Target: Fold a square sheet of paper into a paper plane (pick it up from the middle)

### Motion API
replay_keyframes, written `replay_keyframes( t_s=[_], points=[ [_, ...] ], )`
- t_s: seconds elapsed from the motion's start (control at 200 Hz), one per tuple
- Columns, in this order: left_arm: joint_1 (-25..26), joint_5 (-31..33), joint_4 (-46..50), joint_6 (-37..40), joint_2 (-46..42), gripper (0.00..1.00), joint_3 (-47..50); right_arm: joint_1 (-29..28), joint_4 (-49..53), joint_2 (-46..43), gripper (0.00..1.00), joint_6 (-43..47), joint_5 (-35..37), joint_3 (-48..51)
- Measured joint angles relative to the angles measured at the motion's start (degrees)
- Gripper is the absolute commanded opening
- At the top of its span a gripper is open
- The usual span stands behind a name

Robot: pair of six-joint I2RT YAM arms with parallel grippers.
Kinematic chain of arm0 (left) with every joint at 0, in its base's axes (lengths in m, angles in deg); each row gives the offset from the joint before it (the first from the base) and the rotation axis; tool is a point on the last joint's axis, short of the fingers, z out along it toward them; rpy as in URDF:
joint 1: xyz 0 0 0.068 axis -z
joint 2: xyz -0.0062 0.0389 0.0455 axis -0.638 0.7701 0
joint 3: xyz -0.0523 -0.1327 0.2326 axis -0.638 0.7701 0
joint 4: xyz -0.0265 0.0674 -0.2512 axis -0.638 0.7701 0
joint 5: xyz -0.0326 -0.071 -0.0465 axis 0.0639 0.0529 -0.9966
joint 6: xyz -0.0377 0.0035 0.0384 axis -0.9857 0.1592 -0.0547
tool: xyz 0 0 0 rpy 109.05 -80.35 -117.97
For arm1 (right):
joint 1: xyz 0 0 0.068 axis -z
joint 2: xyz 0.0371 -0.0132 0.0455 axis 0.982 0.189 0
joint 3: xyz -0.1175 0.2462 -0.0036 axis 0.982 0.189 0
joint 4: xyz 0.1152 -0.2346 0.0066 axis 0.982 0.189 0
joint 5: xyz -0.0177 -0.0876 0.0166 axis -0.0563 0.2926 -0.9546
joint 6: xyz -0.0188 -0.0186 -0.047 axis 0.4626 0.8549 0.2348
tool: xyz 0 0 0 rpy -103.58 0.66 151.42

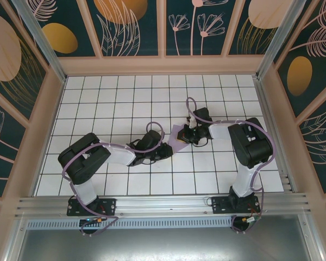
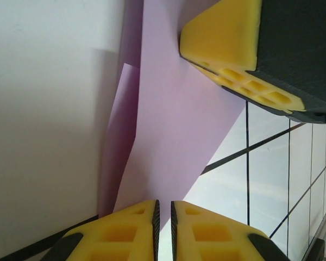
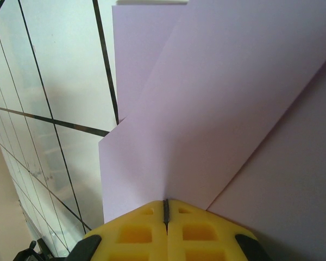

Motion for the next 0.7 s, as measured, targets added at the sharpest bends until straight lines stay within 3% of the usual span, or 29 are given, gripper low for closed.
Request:
replay_keyframes(
  t_s=[0.485, 0.701],
  points=[
    [0.0, 0.1, -2.3, -1.3, -2.4, 0.2, 3.0, 0.0, 0.8, 0.2, 0.0, 0.4, 0.0, -0.5],
    [-0.1, 0.8, 1.9, 0.9, -3.5, 0.2, -3.2, 0.1, 0.8, 0.4, 0.0, 0.4, -0.3, -0.6]
  ],
)
